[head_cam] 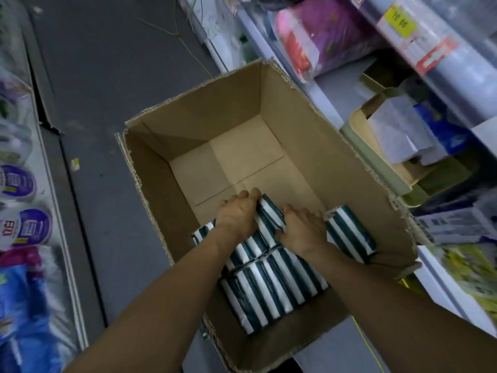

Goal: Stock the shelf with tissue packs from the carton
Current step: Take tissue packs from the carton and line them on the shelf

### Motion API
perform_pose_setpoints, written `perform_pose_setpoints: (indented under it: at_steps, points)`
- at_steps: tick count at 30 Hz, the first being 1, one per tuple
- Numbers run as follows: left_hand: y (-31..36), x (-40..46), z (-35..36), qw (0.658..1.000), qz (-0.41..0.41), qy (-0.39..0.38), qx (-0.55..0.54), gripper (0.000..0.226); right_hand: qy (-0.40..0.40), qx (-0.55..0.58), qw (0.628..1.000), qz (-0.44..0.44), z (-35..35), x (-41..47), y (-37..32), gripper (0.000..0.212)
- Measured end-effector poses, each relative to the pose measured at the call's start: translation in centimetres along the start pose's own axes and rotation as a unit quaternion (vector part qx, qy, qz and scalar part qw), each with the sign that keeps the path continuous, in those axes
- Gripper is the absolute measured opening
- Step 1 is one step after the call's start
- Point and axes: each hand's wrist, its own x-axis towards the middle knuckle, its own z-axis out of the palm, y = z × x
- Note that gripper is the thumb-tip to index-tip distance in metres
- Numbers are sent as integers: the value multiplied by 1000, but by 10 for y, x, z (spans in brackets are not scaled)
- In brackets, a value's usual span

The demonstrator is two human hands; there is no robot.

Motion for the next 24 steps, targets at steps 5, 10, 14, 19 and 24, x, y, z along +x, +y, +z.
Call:
perform_pose_setpoints:
  at_steps: [5, 10, 14, 19, 24]
  points:
    - [-1, 3, -2, 997, 56, 35, 51, 37, 28, 32, 999, 27, -5, -6, 4, 15]
    - [-2, -5, -6, 984, 101, 25, 148, 47, 49, 75, 995, 46, -21, -21, 3, 29]
    - [-1, -18, -17, 974, 104, 46, 197, 42, 89, 118, 987, 58, -36, -38, 4, 19]
    - [12, -57, -37, 987, 101, 114, 45, 32, 169, 185, 965, 71, -62, -78, 14, 25]
    - [37, -121, -65, 978, 42, 139, -150, 21, 255, 213, 941, 64, -89, -140, 13, 38]
